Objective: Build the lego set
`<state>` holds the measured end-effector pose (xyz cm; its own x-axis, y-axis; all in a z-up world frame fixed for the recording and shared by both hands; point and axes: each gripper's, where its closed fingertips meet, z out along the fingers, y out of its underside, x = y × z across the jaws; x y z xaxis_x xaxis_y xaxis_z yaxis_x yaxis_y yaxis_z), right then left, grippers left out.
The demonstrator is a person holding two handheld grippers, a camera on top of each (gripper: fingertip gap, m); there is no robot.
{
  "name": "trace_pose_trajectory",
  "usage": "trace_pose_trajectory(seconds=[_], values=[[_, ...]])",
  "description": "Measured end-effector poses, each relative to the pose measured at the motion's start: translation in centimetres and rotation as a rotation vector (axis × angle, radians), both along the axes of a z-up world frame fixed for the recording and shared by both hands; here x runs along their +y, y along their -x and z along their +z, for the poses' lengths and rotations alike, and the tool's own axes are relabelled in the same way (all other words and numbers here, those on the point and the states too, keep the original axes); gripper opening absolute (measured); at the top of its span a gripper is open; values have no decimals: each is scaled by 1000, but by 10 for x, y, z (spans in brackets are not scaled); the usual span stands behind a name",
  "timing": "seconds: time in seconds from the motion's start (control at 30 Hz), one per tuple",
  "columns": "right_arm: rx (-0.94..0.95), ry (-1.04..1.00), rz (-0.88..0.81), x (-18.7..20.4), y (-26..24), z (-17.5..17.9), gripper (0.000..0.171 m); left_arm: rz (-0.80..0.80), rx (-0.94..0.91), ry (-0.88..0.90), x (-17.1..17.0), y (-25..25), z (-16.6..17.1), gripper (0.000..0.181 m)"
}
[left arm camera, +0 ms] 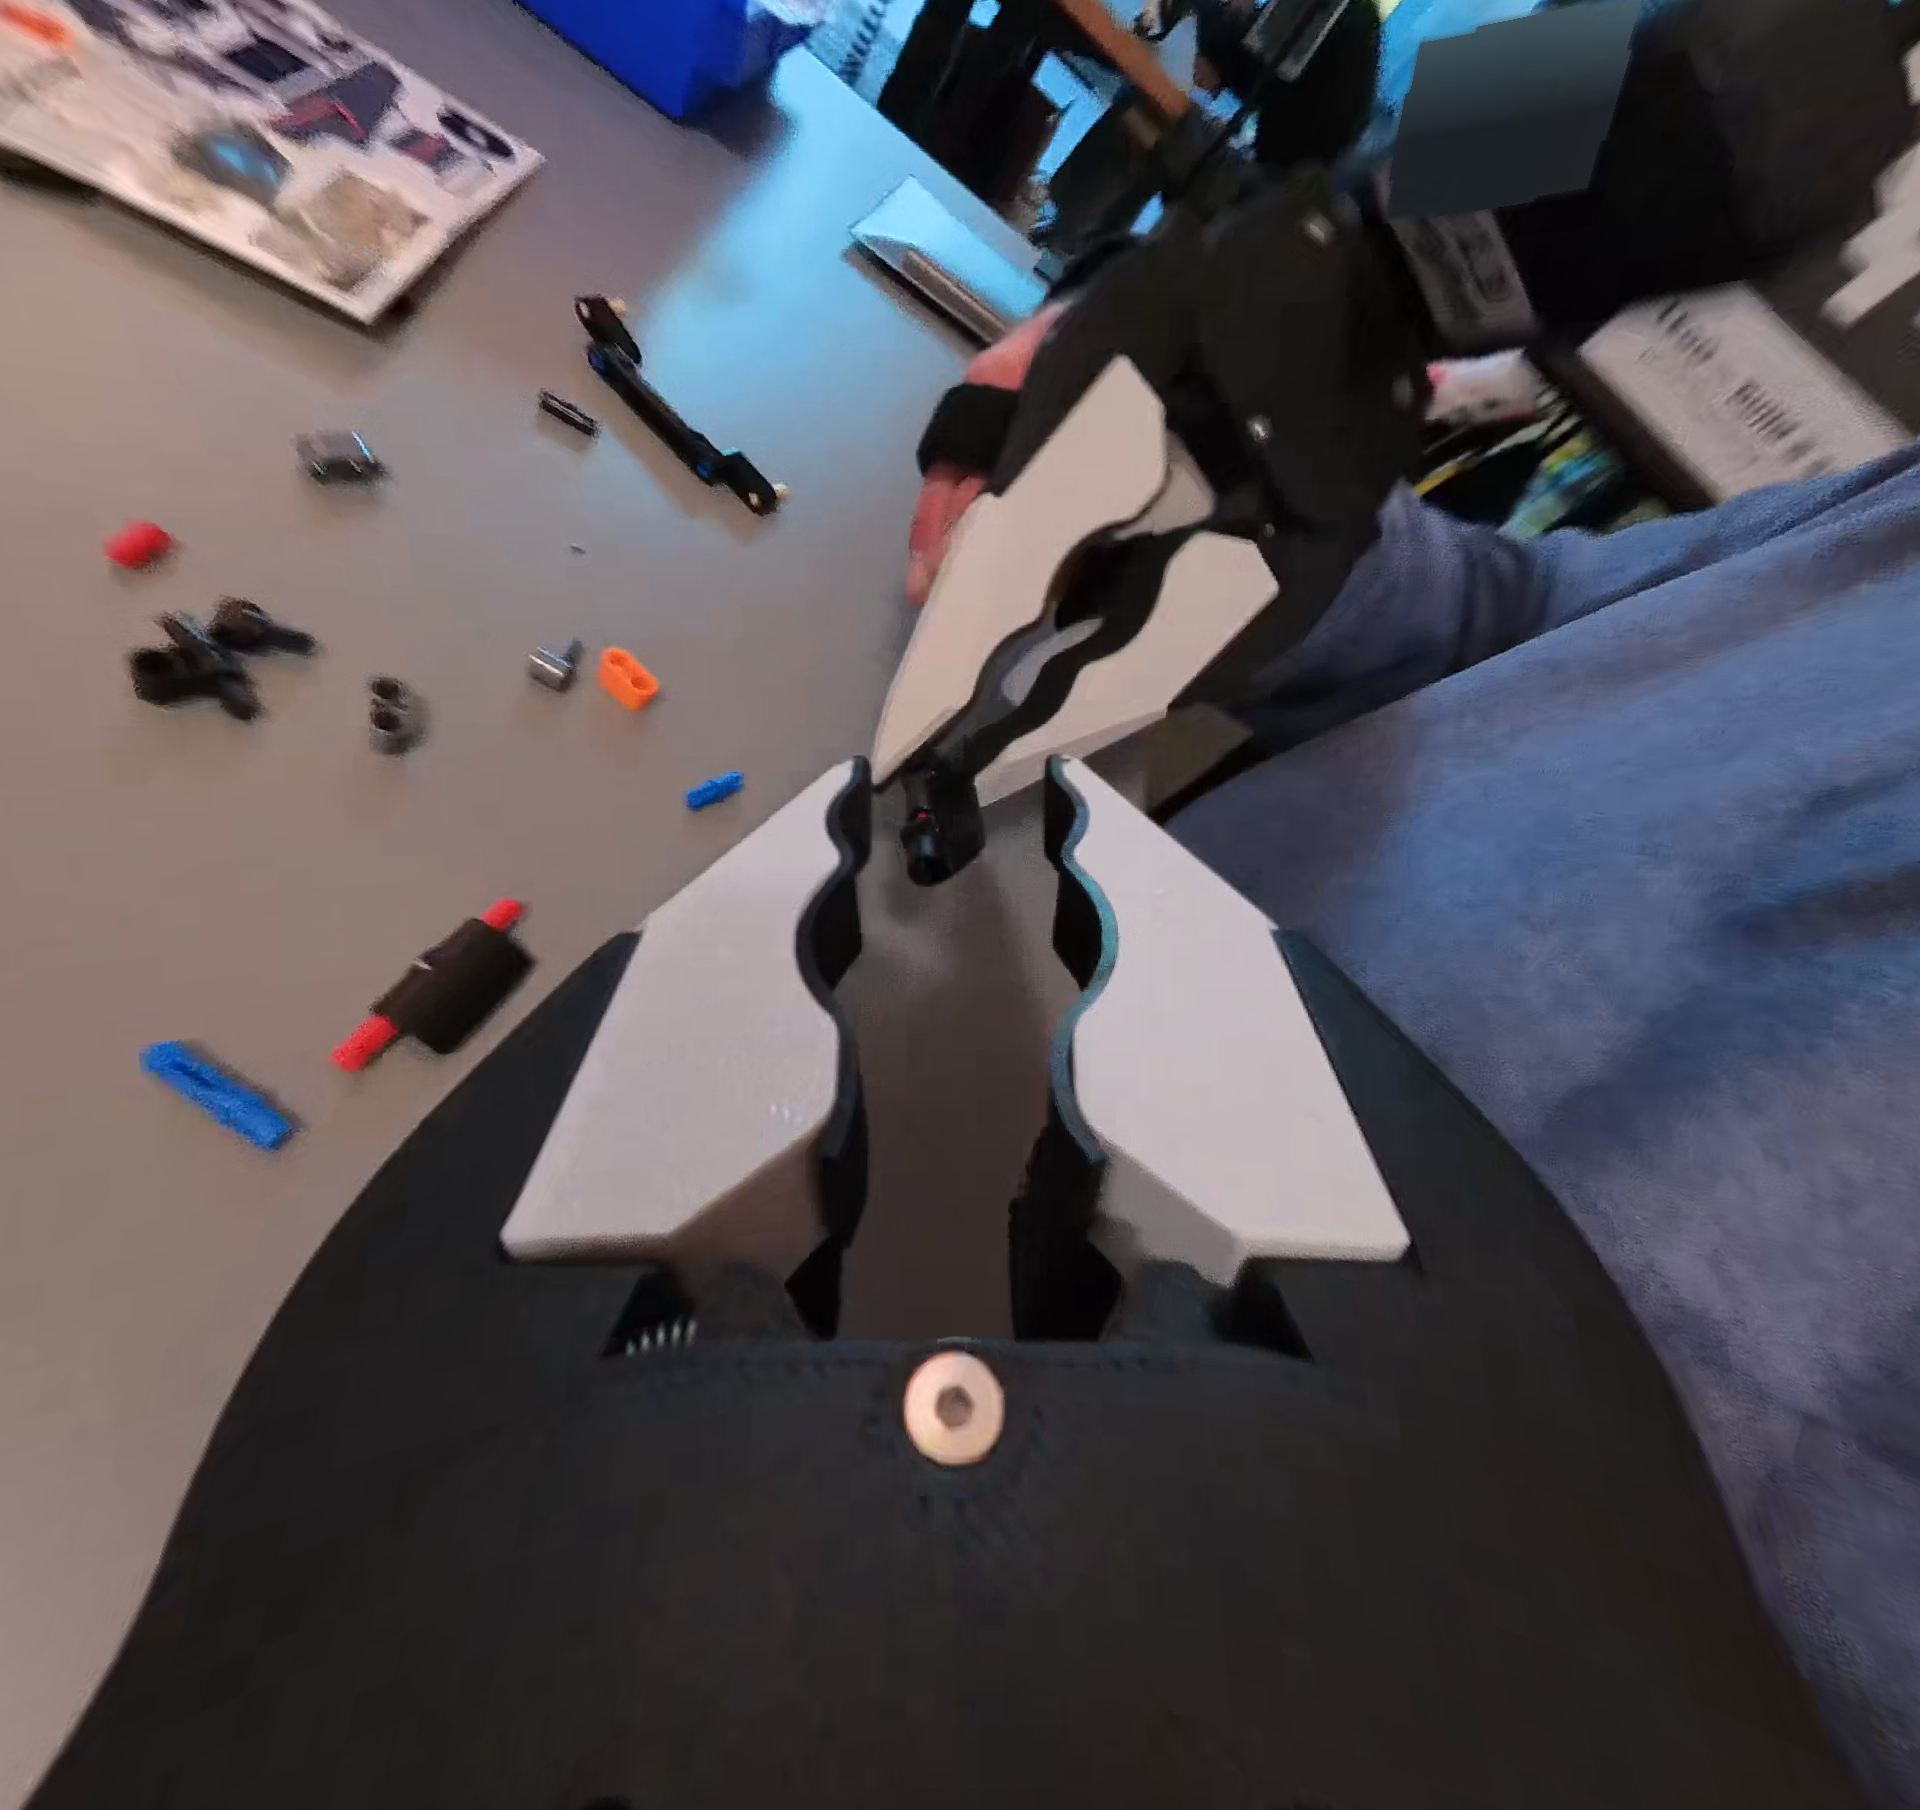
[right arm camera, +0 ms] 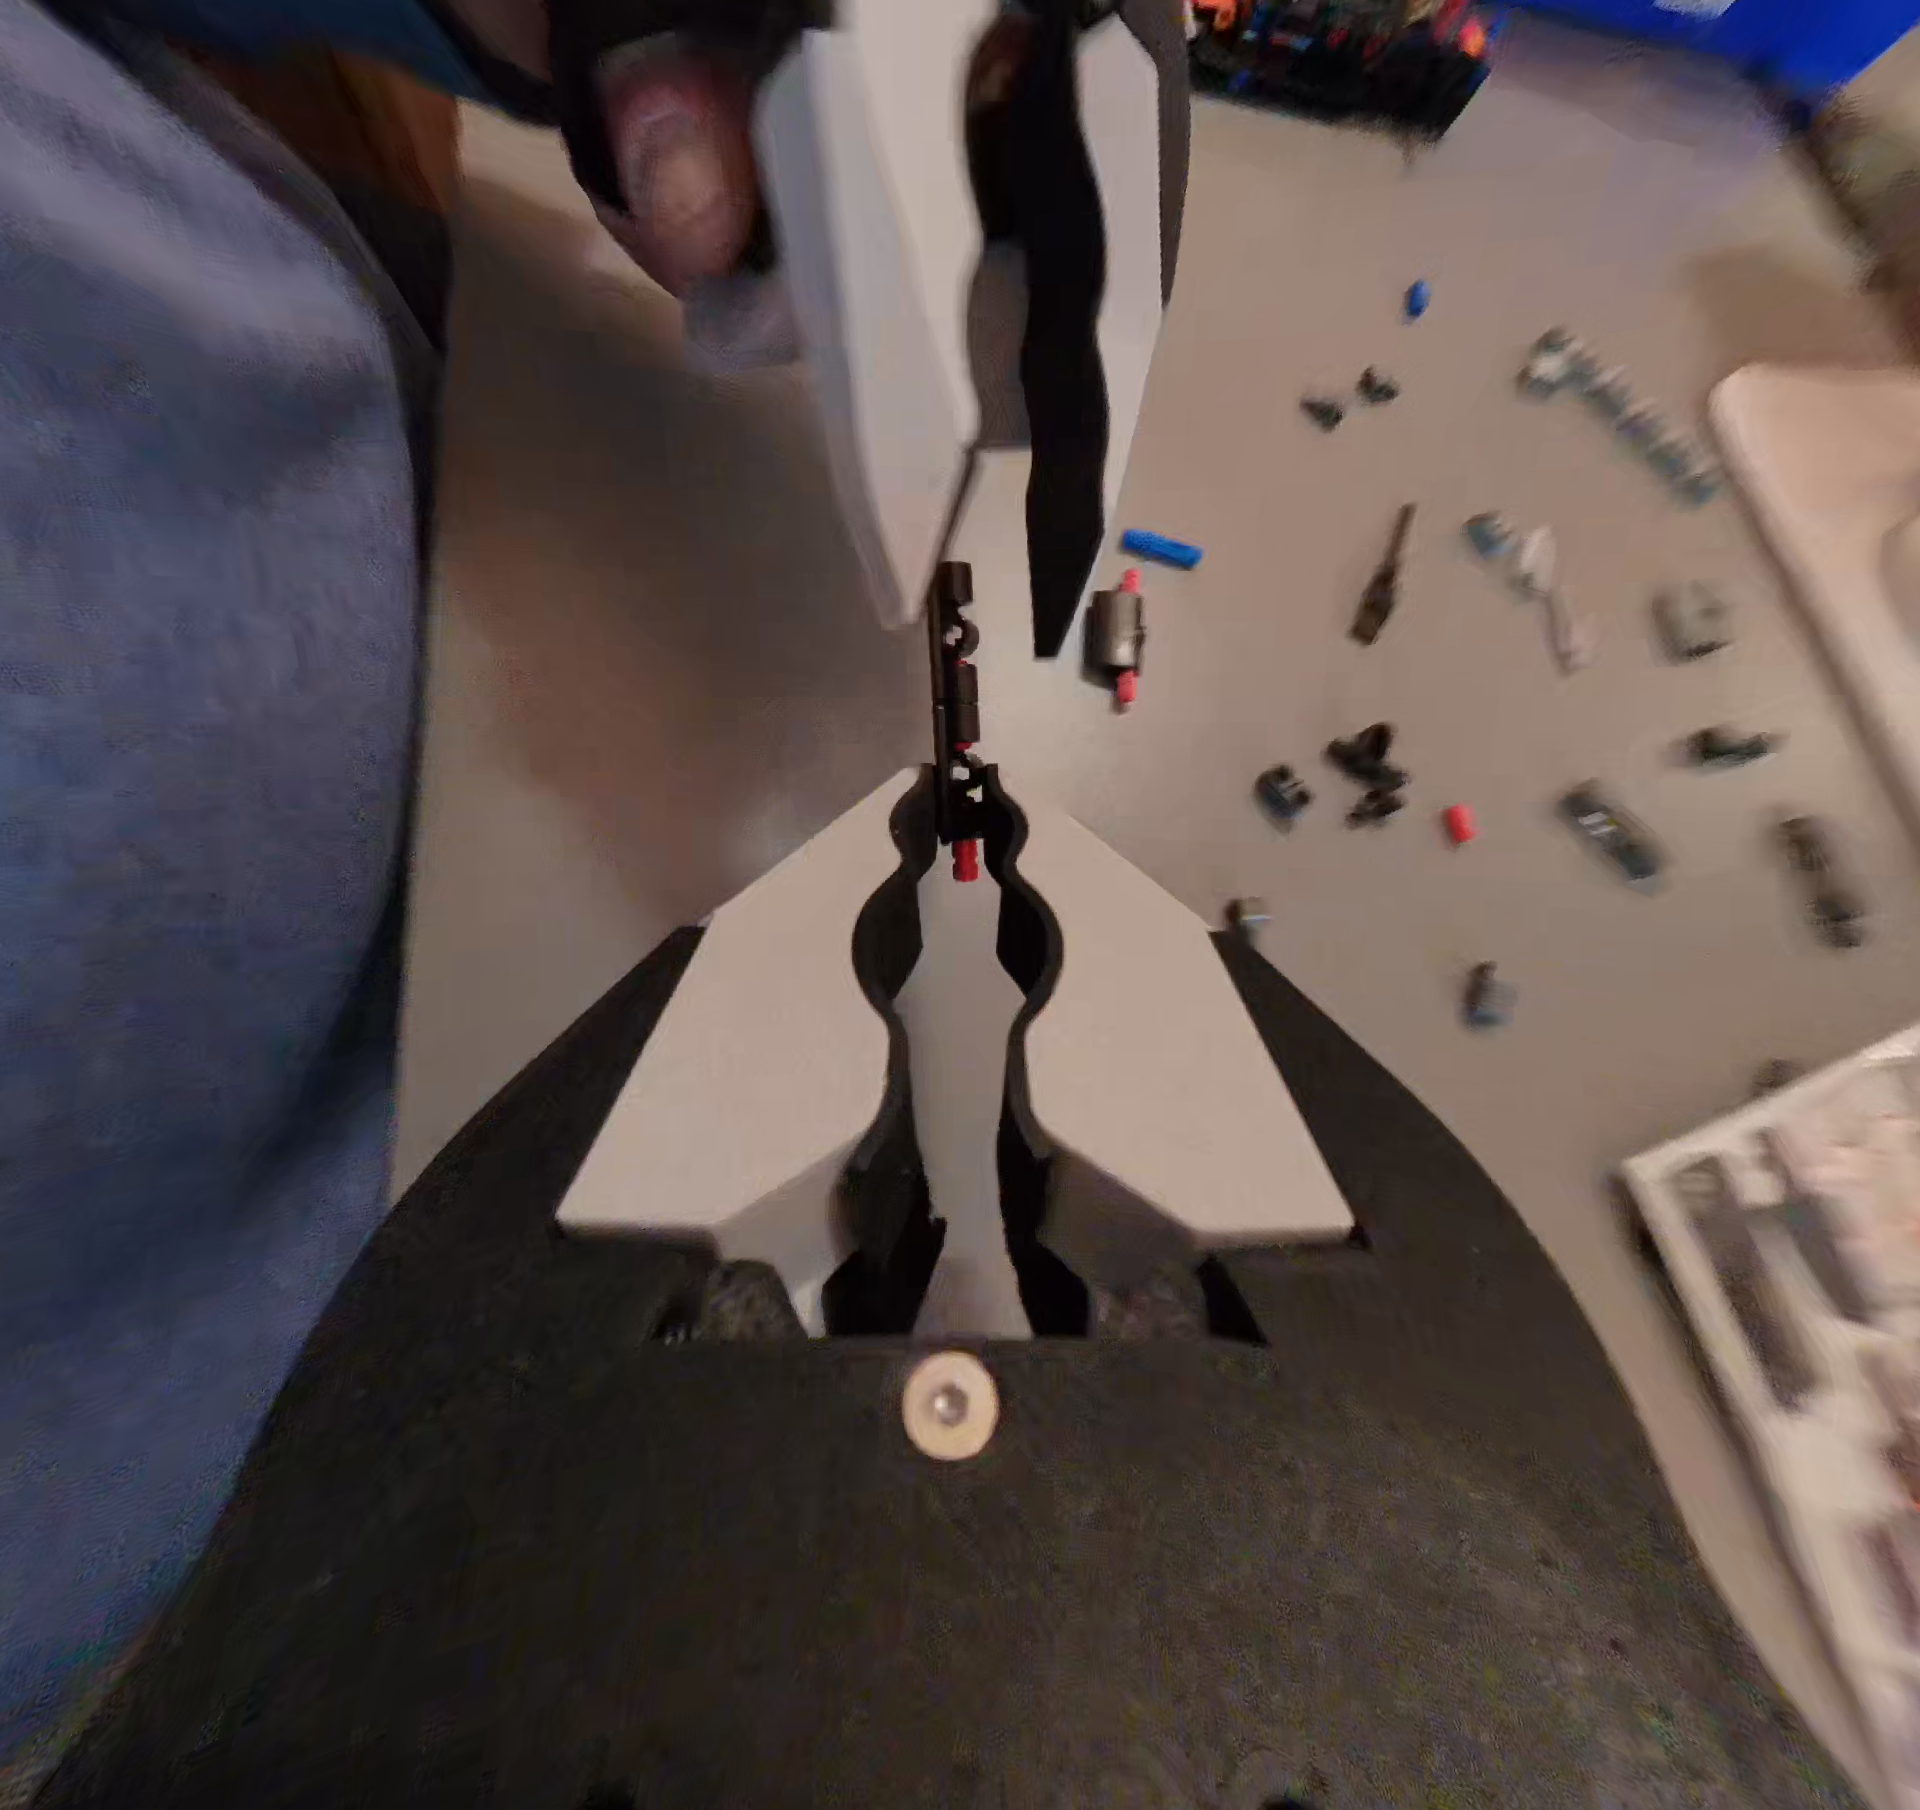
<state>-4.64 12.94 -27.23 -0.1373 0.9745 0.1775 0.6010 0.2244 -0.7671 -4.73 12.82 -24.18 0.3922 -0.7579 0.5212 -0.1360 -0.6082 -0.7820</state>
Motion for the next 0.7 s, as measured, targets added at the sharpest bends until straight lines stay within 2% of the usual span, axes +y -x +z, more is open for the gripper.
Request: trace_pose_trajectory(seconds=[0.13, 0.23, 0.3, 0.4, 0.53, 0.57, 0.6, 0.7], values=[[31, 233, 3, -2, 0, 3, 5, -4, 95, -195, -2, 1, 13, 37], [50, 297, 28, -5, 4, 8, 5, -48, 240, -262, -6, -3, 1, 40], [32, 322, 50, -9, 6, 7, 5, -83, 298, -288, -10, -6, -6, 36], [13, 359, 78, -14, 9, 6, 5, -53, 335, -293, -5, -1, -10, 9], [21, 432, 68, -11, 17, 8, 7, -26, 247, -175, -7, 8, -11, 5], [14, 422, 41, -6, 20, 5, 12, -8, 236, -130, -7, 13, -14, 5], [13, 396, 20, -1, 21, 4, 16, 10, 235, -85, -6, 19, -19, 5], [-5, 374, 17, 3, 21, -1, 13, 47, 283, 83, -10, 38, -45, 3]])
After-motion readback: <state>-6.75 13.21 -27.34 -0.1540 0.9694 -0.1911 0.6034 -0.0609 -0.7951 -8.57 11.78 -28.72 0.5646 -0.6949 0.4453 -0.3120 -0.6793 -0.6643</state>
